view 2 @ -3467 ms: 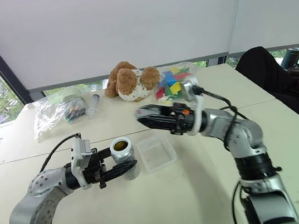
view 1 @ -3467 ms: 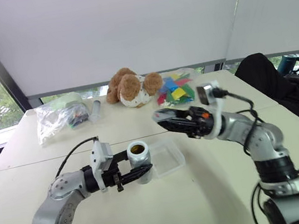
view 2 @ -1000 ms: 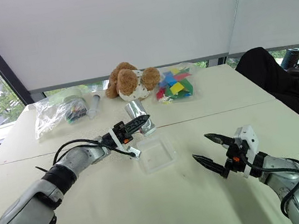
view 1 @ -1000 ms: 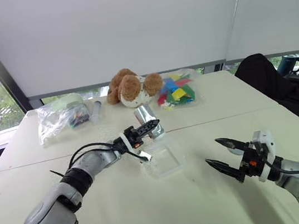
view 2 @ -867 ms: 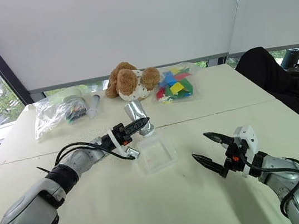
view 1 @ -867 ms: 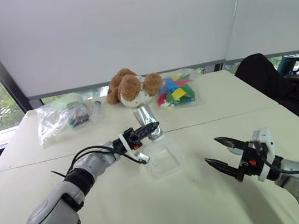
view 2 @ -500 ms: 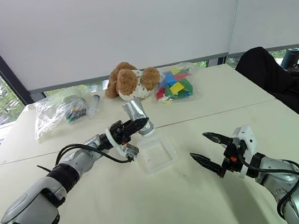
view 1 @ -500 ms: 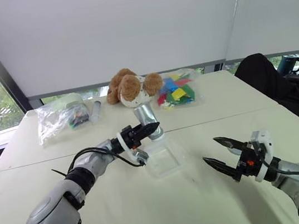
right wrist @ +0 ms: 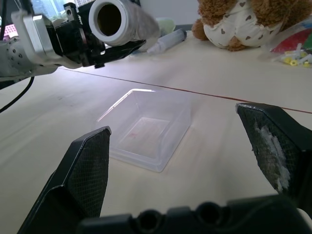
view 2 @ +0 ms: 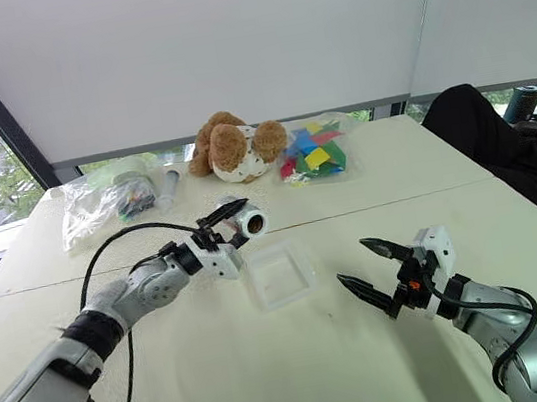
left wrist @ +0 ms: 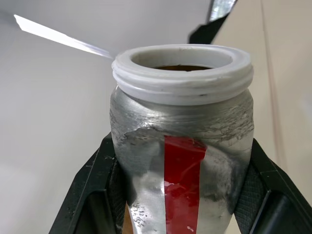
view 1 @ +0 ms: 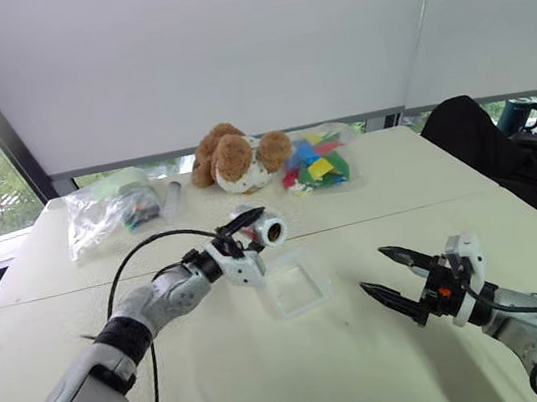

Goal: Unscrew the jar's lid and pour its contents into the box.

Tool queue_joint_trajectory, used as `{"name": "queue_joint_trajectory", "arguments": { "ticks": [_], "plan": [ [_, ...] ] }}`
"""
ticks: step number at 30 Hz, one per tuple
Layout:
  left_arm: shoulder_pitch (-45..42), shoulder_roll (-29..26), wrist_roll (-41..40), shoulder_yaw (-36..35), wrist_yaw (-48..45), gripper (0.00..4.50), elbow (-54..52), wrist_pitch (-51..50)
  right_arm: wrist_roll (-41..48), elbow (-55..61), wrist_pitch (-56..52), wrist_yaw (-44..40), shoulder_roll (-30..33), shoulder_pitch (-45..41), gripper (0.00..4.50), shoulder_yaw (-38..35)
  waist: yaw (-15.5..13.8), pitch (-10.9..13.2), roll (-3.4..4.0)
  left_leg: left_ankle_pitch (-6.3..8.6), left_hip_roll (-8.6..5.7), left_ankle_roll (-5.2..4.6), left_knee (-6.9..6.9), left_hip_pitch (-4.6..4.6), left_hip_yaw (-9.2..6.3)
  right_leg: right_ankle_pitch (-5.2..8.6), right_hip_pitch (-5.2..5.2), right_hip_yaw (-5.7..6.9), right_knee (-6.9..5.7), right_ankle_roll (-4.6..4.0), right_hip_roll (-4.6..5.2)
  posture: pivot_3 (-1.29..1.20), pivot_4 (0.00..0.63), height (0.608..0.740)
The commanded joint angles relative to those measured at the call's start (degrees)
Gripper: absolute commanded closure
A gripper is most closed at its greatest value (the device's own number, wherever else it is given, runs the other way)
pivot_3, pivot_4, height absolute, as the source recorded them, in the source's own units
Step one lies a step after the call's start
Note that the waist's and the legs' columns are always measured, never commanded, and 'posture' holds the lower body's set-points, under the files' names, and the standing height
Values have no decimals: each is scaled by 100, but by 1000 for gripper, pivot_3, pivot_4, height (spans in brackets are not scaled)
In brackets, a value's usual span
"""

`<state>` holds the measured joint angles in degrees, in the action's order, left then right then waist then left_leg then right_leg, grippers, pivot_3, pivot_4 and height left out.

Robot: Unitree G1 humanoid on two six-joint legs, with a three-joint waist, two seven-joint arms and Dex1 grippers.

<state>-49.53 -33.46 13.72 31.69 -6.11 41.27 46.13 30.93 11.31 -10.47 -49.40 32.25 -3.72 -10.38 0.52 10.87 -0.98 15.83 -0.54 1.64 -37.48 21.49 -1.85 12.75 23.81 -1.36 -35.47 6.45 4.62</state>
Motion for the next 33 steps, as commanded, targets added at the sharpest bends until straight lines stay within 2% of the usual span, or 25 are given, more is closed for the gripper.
{"name": "queue_joint_trajectory", "arguments": {
  "ticks": [1, 3, 4, 8, 14, 20, 24, 26, 29, 33],
  "plan": [
    [263, 123, -2359, -748, -2604, 2404, -709, -1712, 124, 237, -5, 7, -24, -62, 12, -80, -4, 0, 0, 0, -2, 0, -3, -1, -1, 0, -4, 0, 1, 0, -1, 0, 150, 740],
    [454, 187, -3354, -1075, -3810, 2404, -986, -3345, 145, 286, -28, 4, -25, -62, 12, -64, 17, -1, 1, 1, -3, -1, -12, -5, -3, 0, -17, -1, 1, 0, -1, 0, 150, 740],
    [501, 196, -3596, -1216, -4128, 2404, -1120, -3903, 151, 305, -21, -7, -24, -69, 12, -61, 29, -1, 1, 3, -3, -5, -18, -6, -3, 1, -19, -1, 1, 0, -3, 0, 150, 740],
    [667, 154, -3880, -1519, -4906, 2404, -1591, -5118, 176, 358, 68, -52, -37, -121, 12, -53, 35, 0, 1, 7, -1, -12, -25, -5, -11, 1, -19, 0, -3, 1, -10, 0, 150, 740],
    [664, 435, -3123, -1833, -4479, 2404, -1324, -4594, 47, 398, 239, -188, 16, -113, 12, 50, 4, 0, 1, 8, -1, -13, -41, -5, -15, 1, -29, 1, -2, 1, -12, 0, 150, 740],
    [610, 569, -2140, -1993, -3758, 2404, -1225, -3432, 31, 423, 185, -216, 73, -32, 12, 12, 6, 0, 0, 8, -1, -14, -42, -4, -15, 1, -29, 1, -1, 1, -11, 0, 150, 740],
    [496, 398, -750, -1725, -2768, 2404, -1048, -2104, 45, 457, 134, -181, 119, 37, 12, -62, 3, 0, 0, 9, -1, -15, -42, -4, -15, 1, -29, 0, -1, 1, -11, 0, 150, 740],
    [393, 294, 219, -1555, -1884, 2404, -973, -1646, 42, 465, 128, -168, 134, 80, 12, -93, -4, 0, 0, 9, -1, -15, -42, -4, -14, 1, -29, 0, 0, 1, -11, 0, 150, 740],
    [279, 222, 1164, -1390, -977, 2404, -948, -978, 37, 483, 124, -157, 152, 134, 12, -122, -25, 0, 0, 9, -2, -15, -42, -4, -14, 0, -30, 0, 1, 3, -10, 0, 150, 740],
    [-48, -125, 3783, -620, 1466, 2404, -1253, -784, 31, 467, 134, -132, 160, 164, 12, -153, -40, 0, 0, 9, -4, -15, -42, -2, -13, -3, -31, 0, 6, 9, -8, 0, 150, 740]
  ]
}}
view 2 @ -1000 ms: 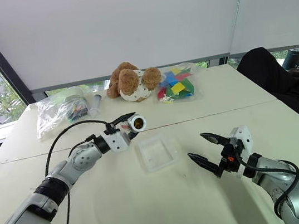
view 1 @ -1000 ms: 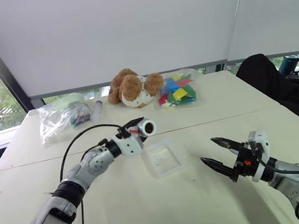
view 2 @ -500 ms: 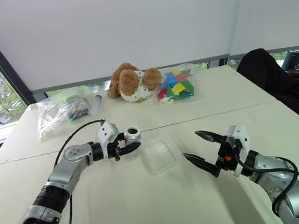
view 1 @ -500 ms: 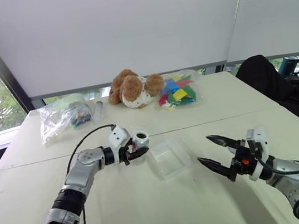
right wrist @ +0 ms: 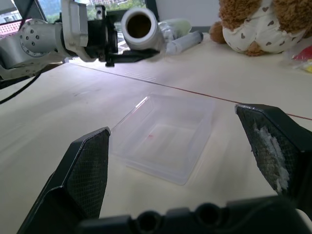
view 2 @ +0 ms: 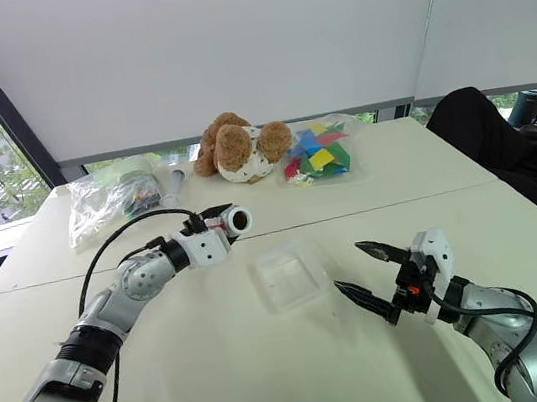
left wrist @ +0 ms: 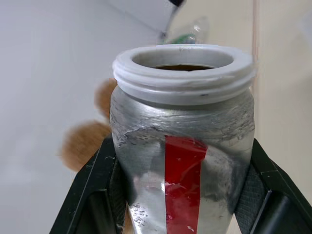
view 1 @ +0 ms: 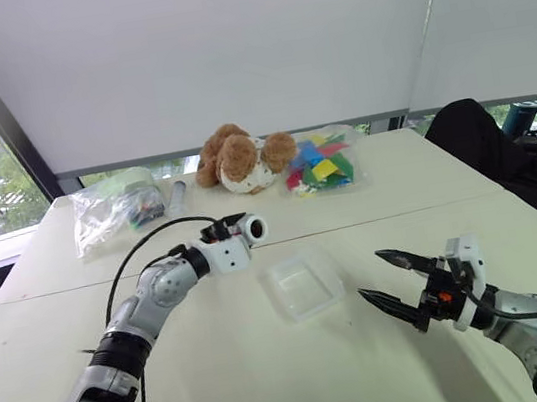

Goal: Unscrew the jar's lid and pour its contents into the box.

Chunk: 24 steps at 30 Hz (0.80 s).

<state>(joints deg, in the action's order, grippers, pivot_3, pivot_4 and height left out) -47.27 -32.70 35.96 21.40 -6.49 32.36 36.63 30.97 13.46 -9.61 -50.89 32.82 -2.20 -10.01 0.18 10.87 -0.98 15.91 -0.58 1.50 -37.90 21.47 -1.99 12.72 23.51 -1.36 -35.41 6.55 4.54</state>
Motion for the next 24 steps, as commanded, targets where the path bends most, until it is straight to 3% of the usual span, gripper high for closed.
{"name": "queue_joint_trajectory", "arguments": {
  "ticks": [1, 4, 7, 12, 17, 21, 24],
  "plan": [
    [-362, -301, 2248, 703, 2105, 2404, -462, 30, 25, 255, 55, 17, 102, 26, 12, -192, -16, 0, 0, 0, 0, 0, 0, -1, 1, -1, 0, 0, 1, 1, 0, 0, 150, 740],
    [-550, -398, 3393, 1253, 3277, 2404, -450, -295, 29, 275, 56, 23, 100, 52, 12, -197, -49, -1, 1, 0, -1, 0, 0, -1, 4, -1, 0, -1, 2, 3, 0, 0, 150, 740],
    [-818, -328, 4713, 1712, 4675, 2404, -279, -1610, 19, 254, 67, 30, 90, 67, 12, -209, -69, 0, 0, 0, -1, 0, 0, 0, 4, -1, 0, 0, 1, 4, 0, 0, 150, 740],
    [-970, -175, 5484, 2116, 5918, 2404, 11, -2647, 10, 240, 84, 59, 48, 86, 12, -200, -79, 0, 0, 0, -1, 0, 0, 1, 3, 0, 1, 1, 1, 8, 0, 0, 150, 740],
    [-980, 21, 5776, 2435, 6404, 2404, 258, -3140, -22, 215, 119, 96, -22, 73, 12, -138, -79, 1, -1, 1, -1, 0, 0, 2, 4, 0, 1, 1, 0, 8, 1, 0, 150, 740],
    [-946, 121, 5519, 2386, 6259, 2404, 493, -3266, -16, 236, 136, 127, -73, 102, 12, -122, -68, 1, -1, 1, -1, 0, 0, 3, 4, 0, 4, 1, -1, 8, 1, 0, 150, 740],
    [-838, 12, 4895, 2252, 5990, 2404, 261, -2580, -18, 275, 140, 140, -89, 148, 12, -110, -76, 1, -1, 1, -1, 0, 1, 3, 4, 0, 5, 1, -2, 8, 1, 0, 150, 740]
  ]
}}
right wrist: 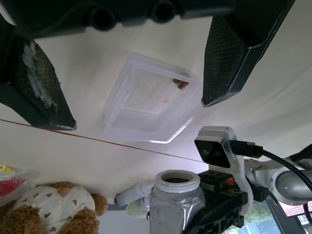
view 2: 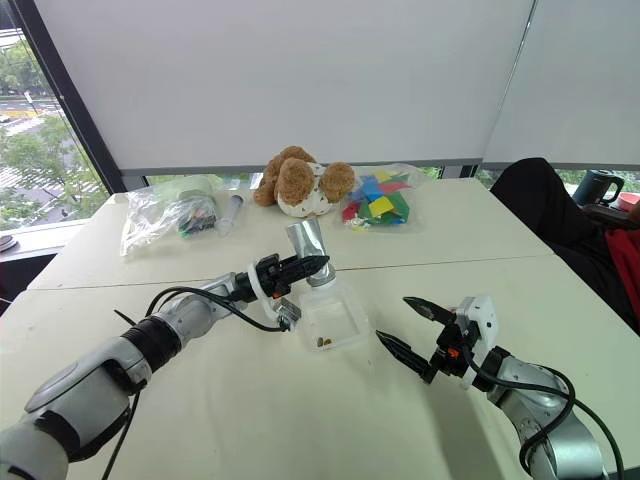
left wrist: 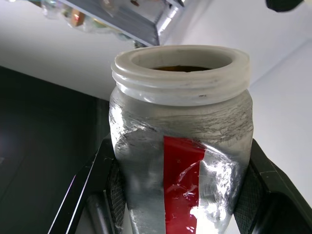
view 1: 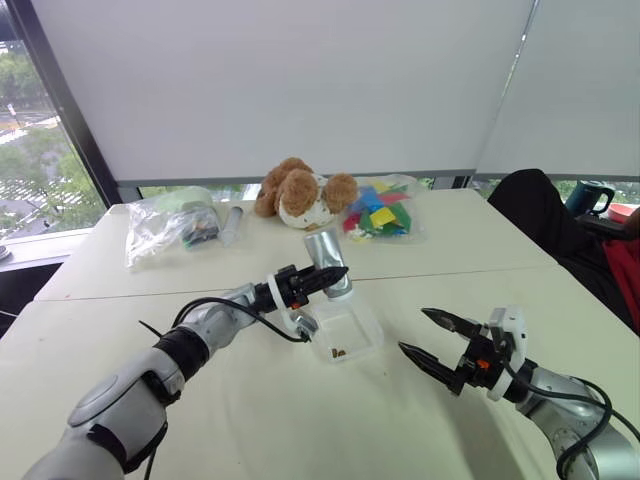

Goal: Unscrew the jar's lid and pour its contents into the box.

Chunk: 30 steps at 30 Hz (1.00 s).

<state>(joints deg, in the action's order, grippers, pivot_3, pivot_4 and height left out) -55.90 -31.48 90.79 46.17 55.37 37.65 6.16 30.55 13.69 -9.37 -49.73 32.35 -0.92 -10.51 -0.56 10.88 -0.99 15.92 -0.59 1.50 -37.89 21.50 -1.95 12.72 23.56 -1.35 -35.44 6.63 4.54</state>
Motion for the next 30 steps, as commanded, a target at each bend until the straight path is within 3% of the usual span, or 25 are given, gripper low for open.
{"name": "queue_joint_trajectory", "arguments": {
  "ticks": [1, 4, 7, 9, 11, 13, 16, 22, 27, 30],
  "plan": [
    [100, -154, -1119, -405, -466, 2404, -359, 903, 32, 263, 106, 28, -41, 28, 12, -62, -3, 0, 0, 0, 0, 0, 0, 0, 0, 0, 0, 0, 0, 0, 2, 0, 150, 740],
    [317, -387, -2395, -799, -1255, 2404, -730, 1994, 69, 293, 88, 24, -17, 53, 12, -94, 1, 0, 0, 0, 2, 1, 0, -2, 1, 0, 0, 0, -3, -1, 6, 0, 150, 740],
    [662, -484, -4064, -1378, -2664, 2404, -1025, 2671, 105, 312, 93, 25, 3, 77, 12, -149, -1, -1, 2, 0, 5, 1, 0, 0, 3, -1, 4, -1, -4, -2, 9, 0, 150, 740],
    [1122, -599, -5945, -1607, -4152, 2404, -1387, 3117, 155, 303, 146, -14, -8, 80, 12, -197, -2, -2, 5, 0, 6, 1, 0, -1, 4, -2, 3, -1, -2, -4, 9, 0, 150, 740],
    [1427, -633, -7152, -1802, -5137, 2404, -1689, 3327, 197, 315, 201, -101, -1, 111, 12, -223, 0, -3, 6, 0, 8, 1, 0, -3, 7, -2, 2, -1, -3, -4, 14, 0, 150, 740],
    [2120, -596, -8885, -2423, -6218, 2404, -2362, 2052, 266, 288, 303, -405, 53, 100, 12, -166, 3, -4, 7, 0, 13, 1, 0, -3, 6, -3, 2, -2, -4, -5, 15, 0, 150, 740],
    [2869, -545, -10298, -3208, -6938, 2404, -3107, 590, 317, 221, 456, -695, 78, 61, 12, -153, 39, -4, 8, 0, 25, 1, -1, -7, 5, -3, -2, -4, -5, -6, 13, 0, 150, 740],
    [4213, -426, -12021, -4799, -7328, 2404, -4203, -1085, 403, 319, 649, -1014, 24, 57, 12, -107, 80, -4, 8, 0, 24, 0, -3, -12, -1, -3, -7, -2, -9, -7, 5, 0, 150, 740],
    [5266, 26, -12309, -6149, -7020, 2404, -4544, -913, 442, 465, 755, -1210, 12, 218, 12, -35, 105, -4, 7, 1, 21, 0, -3, -11, -2, -2, -9, -1, -4, -8, 5, 0, 150, 740],
    [5695, 202, -11962, -6609, -6826, 2404, -4417, -762, 456, 507, 753, -1239, 37, 246, 12, -29, 113, -7, 3, 1, 21, 0, -3, -14, -2, -2, -12, 0, -1, -9, 5, 0, 150, 740]
  ]
}}
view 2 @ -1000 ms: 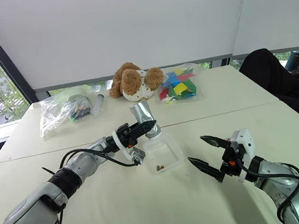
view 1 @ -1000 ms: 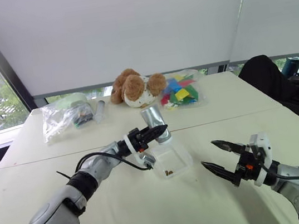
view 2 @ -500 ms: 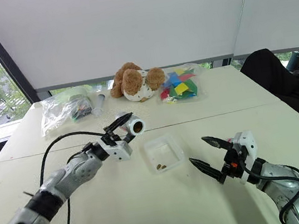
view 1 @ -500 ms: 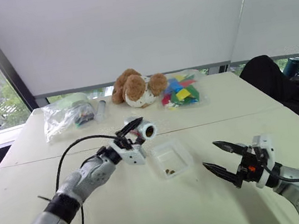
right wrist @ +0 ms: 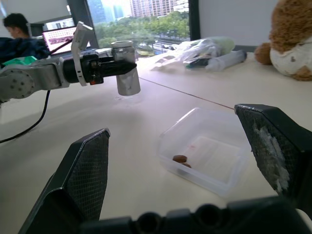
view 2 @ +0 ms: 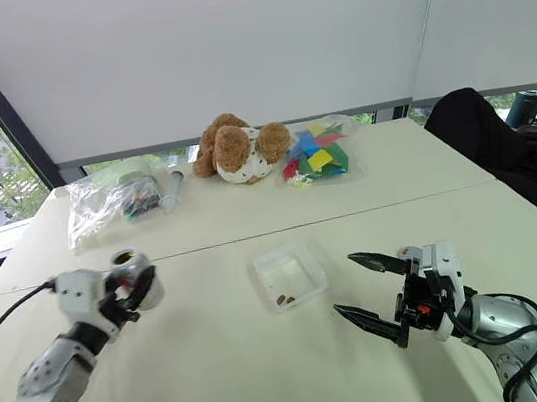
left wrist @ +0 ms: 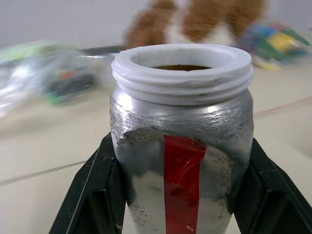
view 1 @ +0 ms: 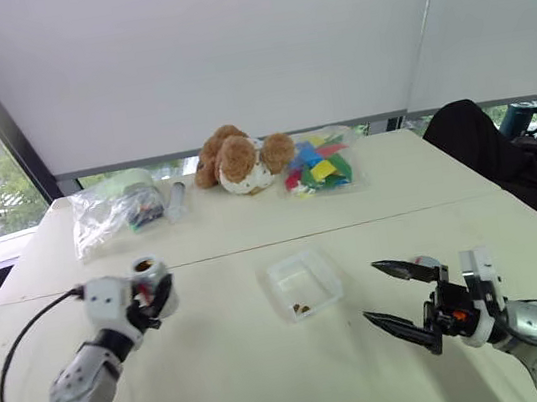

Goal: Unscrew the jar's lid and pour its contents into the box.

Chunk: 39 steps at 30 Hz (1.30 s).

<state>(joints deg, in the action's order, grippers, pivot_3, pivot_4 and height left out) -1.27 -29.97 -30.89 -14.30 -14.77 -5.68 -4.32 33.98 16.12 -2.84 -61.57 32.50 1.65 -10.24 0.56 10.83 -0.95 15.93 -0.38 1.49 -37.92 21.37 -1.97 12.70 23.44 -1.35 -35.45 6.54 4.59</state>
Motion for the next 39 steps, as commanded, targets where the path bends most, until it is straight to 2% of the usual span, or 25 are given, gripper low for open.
{"name": "queue_joint_trajectory", "arguments": {
  "ticks": [1, 10, 13, 15, 18, 26, 30, 35, 39],
  "plan": [
    [323, 89, 294, -646, 183, 2404, -31, 339, 114, 261, 102, -70, 30, -14, 12, -50, -2, -1, -1, 0, -2, 0, 0, 0, 1, 0, 0, 0, 2, 0, -1, 0, 150, 740],
    [709, 455, 932, -802, -45, 2404, 590, 943, 12, 64, 285, -215, -39, -69, 12, 52, -89, -6, -3, 0, -8, 0, -1, -1, 5, 13, -9, 0, 22, -23, 1, 0, 150, 740],
    [679, 572, 894, -843, -90, 2404, 671, 1018, -1, 44, 301, -215, -28, -112, 12, 78, -101, -15, 3, 0, -7, 0, -1, -1, 6, 12, -9, 0, 22, -24, 2, 0, 150, 740],
    [661, 629, 849, -874, -127, 1336, 702, 1046, 0, 34, 304, -204, -14, -129, 0, 75, -107, -17, 3, 0, -7, 1, -1, -2, 6, 12, -9, 0, 22, -24, 2, 0, 150, 740],
    [653, 672, 807, -934, -193, 87, 736, 1058, 4, 19, 307, -212, 7, -125, 0, 51, -115, -18, 1, 0, -7, 0, -1, -1, 6, 12, -9, 0, 22, -24, 2, 0, 150, 740],
    [1013, 451, 701, -1079, -683, 87, 538, 861, 206, 242, -24, -82, 227, 130, 0, -270, -115, -18, 1, 1, 1, 1, -1, 1, 6, 13, -7, 0, 24, -26, 2, 0, 150, 740],
    [1473, 55, 597, -1171, -1417, 87, 464, 801, 259, 255, -14, -162, 461, 541, 0, -677, -121, -19, 0, 2, 7, 1, -1, 3, 8, 19, -6, 0, 29, -36, 3, 0, 150, 740],
    [2287, -598, 444, -1377, -2554, 87, 284, 830, 257, 37, 184, -680, 881, 1020, 0, -1272, -110, -18, -2, 5, 15, 1, 0, 5, 13, 25, -2, 0, 34, -43, 5, 0, 150, 740],
    [3136, -1152, 956, -1801, -3375, 87, 143, 1757, 428, -3, 89, -1021, 1208, 1308, 0, -1809, -106, -18, -2, 11, 21, 5, 1, 7, 14, 31, 3, 1, 40, -41, 5, 0, 150, 740]
  ]
}}
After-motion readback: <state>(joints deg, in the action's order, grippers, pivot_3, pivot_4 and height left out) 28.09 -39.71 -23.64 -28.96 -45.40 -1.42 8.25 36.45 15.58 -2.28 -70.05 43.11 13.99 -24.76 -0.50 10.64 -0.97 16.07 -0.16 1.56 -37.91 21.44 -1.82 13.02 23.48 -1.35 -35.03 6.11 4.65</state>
